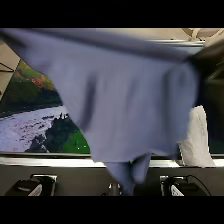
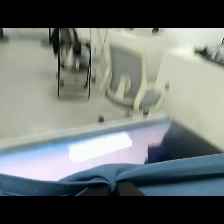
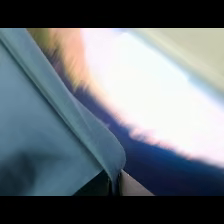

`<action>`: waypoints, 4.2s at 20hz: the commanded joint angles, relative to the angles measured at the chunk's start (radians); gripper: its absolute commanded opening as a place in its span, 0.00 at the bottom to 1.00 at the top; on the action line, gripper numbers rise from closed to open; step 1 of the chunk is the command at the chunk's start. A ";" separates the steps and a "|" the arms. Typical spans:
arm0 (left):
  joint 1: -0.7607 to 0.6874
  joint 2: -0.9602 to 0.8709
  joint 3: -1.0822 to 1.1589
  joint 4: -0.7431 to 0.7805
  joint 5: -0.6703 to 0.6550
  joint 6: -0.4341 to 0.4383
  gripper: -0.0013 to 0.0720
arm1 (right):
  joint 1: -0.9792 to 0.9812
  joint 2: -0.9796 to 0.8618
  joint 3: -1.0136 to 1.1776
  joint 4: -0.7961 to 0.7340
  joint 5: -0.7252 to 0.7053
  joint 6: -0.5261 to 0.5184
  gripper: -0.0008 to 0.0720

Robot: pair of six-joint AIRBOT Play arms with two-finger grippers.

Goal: Fold the shirts.

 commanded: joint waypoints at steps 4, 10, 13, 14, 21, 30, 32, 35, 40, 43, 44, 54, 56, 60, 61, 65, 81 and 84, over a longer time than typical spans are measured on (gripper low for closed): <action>-0.063 -0.104 -0.476 0.047 0.080 -0.036 0.06 | 0.143 -0.212 -0.524 -0.056 -0.263 -0.006 0.03; -0.065 -0.296 -0.562 0.039 0.144 -0.066 0.06 | 0.251 -0.487 -0.633 -0.008 -0.615 0.058 0.31; -0.045 -0.304 -0.544 0.040 0.145 -0.066 0.06 | 0.157 -0.466 -0.539 -0.015 -0.481 0.005 0.76; -0.031 -0.304 -0.531 0.039 0.134 -0.066 0.06 | 0.098 -0.450 -0.491 -0.016 -0.411 0.000 0.78; 0.039 -0.302 -0.465 0.039 0.077 -0.060 0.06 | -0.305 -0.392 -0.630 -0.102 -0.028 0.004 0.78; 0.039 -0.288 -0.463 0.031 0.008 -0.061 0.06 | -0.146 -0.420 -0.954 -0.026 -0.342 0.002 0.85; 0.039 -0.286 -0.463 0.027 0.008 -0.061 0.06 | -0.110 -0.433 -0.954 0.003 -0.384 0.002 0.85; 0.039 -0.286 -0.463 0.020 0.009 -0.061 0.06 | -0.065 -0.443 -0.954 0.043 -0.473 0.003 0.54; 0.054 -0.253 -0.382 0.021 0.009 -0.039 0.06 | -0.068 -0.391 -0.831 -0.010 -0.509 -0.025 0.03; 0.109 -0.195 -0.142 0.021 0.016 -0.040 0.06 | -0.068 -0.245 -0.556 -0.205 -0.546 -0.012 0.03; 0.134 -0.177 -0.035 0.021 0.016 -0.051 0.06 | -0.068 -0.185 -0.431 -0.279 -0.587 0.019 0.03; 0.377 -0.002 0.370 0.167 -0.111 -0.245 0.06 | -0.068 0.205 -0.021 -0.481 -0.524 0.166 0.03; 0.377 -0.009 0.344 0.167 -0.205 -0.242 0.06 | -0.068 0.186 -0.021 -0.481 -0.362 0.166 0.03; 0.350 -0.008 0.111 0.159 -0.328 -0.241 0.06 | -0.068 0.102 -0.153 -0.441 -0.024 0.166 0.03; 0.325 -0.008 0.019 0.151 -0.320 -0.234 0.06 | -0.068 0.092 -0.246 -0.422 -0.032 0.165 0.03; 0.191 -0.016 -0.397 0.136 -0.119 -0.208 0.06 | -0.067 0.044 -0.620 -0.396 -0.371 0.164 0.03; 0.170 -0.322 -0.503 0.132 -0.018 -0.108 0.99 | -0.067 -0.307 -0.777 -0.294 -0.553 0.221 0.03; 0.256 -0.321 -0.284 0.290 -0.314 -0.179 0.99 | -0.067 -0.307 -0.777 -0.294 -0.510 0.180 0.03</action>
